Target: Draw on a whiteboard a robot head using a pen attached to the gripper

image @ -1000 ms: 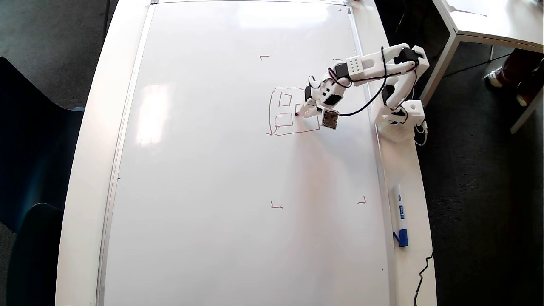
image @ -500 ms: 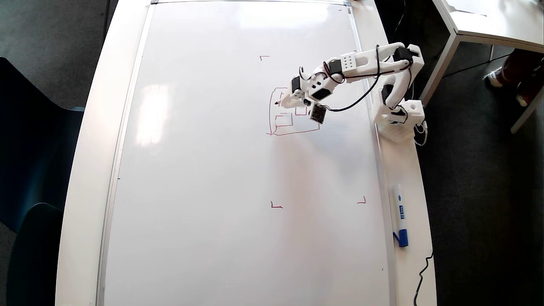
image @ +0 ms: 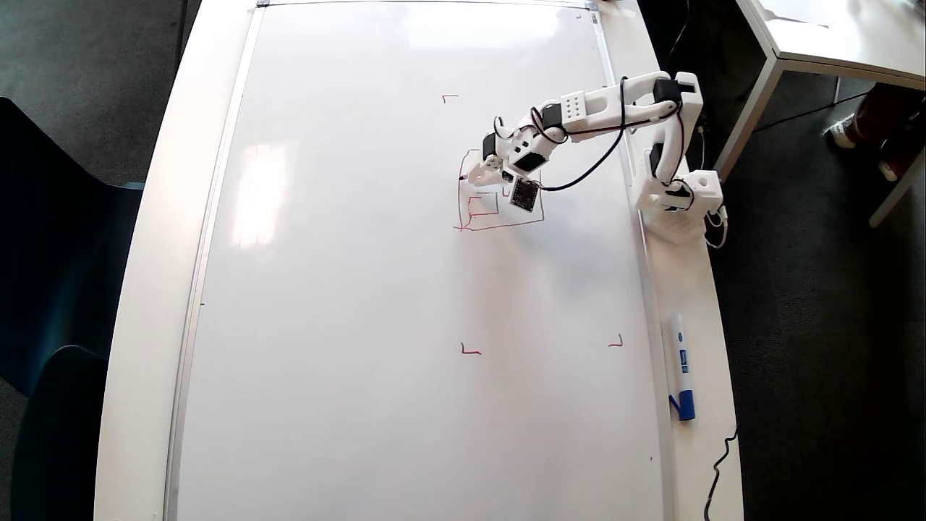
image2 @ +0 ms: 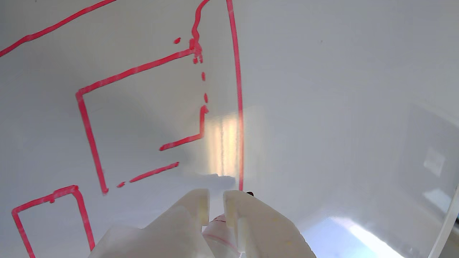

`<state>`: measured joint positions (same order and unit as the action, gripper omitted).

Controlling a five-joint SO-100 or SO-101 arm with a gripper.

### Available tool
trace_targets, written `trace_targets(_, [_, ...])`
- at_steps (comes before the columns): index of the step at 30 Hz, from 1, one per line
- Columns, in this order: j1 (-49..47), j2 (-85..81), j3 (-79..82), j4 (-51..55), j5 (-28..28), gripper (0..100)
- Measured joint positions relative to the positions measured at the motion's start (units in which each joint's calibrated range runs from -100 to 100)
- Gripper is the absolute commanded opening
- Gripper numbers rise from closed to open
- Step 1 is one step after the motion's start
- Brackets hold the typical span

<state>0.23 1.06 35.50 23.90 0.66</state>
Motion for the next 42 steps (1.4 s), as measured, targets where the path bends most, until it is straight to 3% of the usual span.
trace_targets(10, [-0.2, 0.9, -1.7, 0.3, -1.3, 1])
trace_targets(20, [-0.2, 7.9, -12.5, 8.8, -1.5, 1])
trace_targets(35, [-0.2, 9.1, -14.4, 8.5, -1.5, 1])
trace_targets(42, [-0.2, 15.4, -22.7, 8.4, -1.5, 1])
